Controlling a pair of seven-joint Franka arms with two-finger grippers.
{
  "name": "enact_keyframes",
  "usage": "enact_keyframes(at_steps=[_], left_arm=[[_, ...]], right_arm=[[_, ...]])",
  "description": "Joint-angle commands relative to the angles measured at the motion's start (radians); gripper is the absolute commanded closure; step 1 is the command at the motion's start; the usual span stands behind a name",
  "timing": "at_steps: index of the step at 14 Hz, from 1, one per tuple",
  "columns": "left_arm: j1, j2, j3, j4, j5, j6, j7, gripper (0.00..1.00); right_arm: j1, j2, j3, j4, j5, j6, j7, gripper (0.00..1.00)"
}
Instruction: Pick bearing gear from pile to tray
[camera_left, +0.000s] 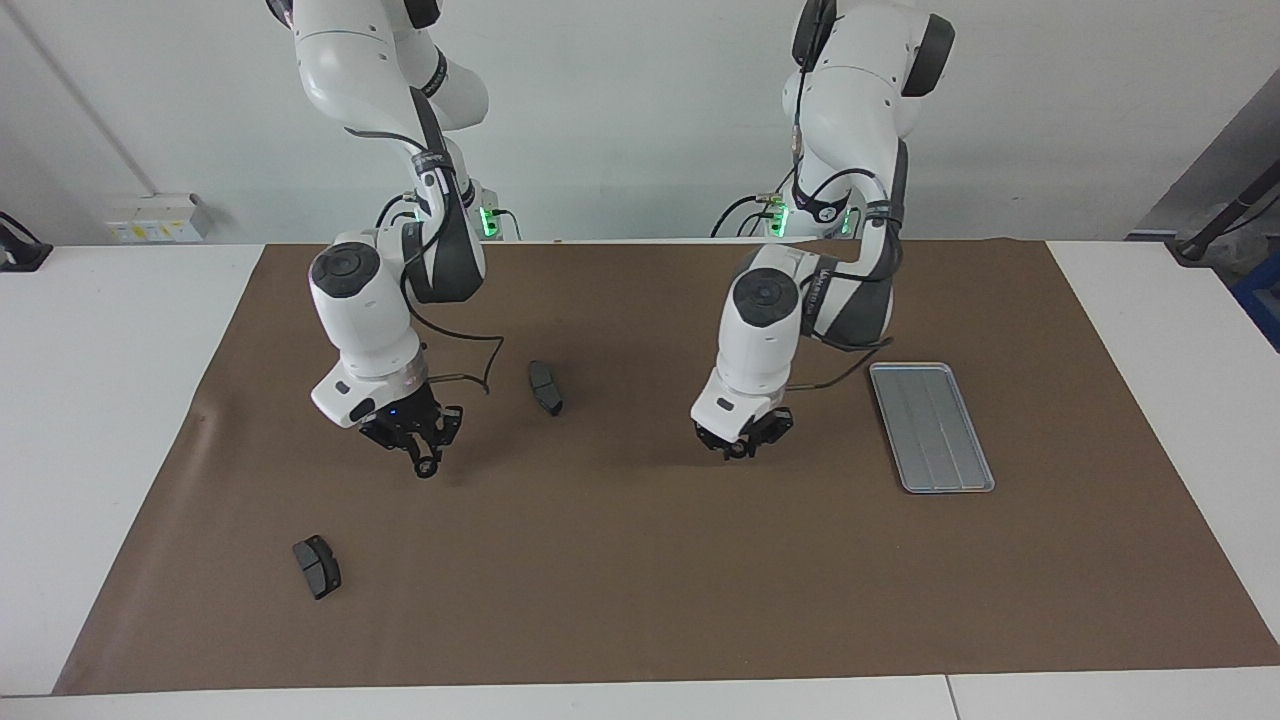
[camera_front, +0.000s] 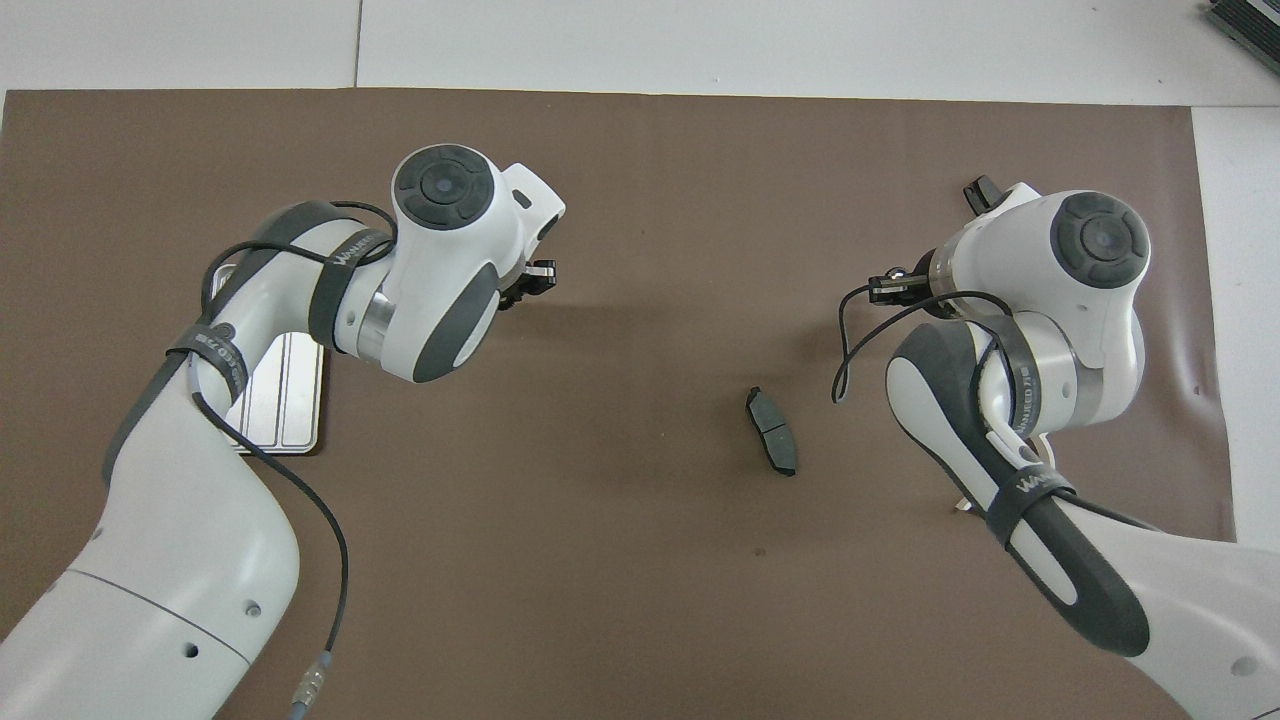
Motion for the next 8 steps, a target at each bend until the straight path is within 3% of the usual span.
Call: enact_keyframes(at_steps=[1, 8], left_arm=[[0.117, -0.03, -0.014, -0.026, -0.002, -0.022, 0.174, 1.0], [0.355, -0.058, -0.014, -0.108, -0.01, 0.021, 0.596, 1.0]], right_arm=[[0.057, -0.025, 0.018, -0.002, 0.011, -0.03, 0.134, 1.0], [0.319, 0.001, 0.021, 0.001, 0.011, 0.061, 0.541, 1.0]])
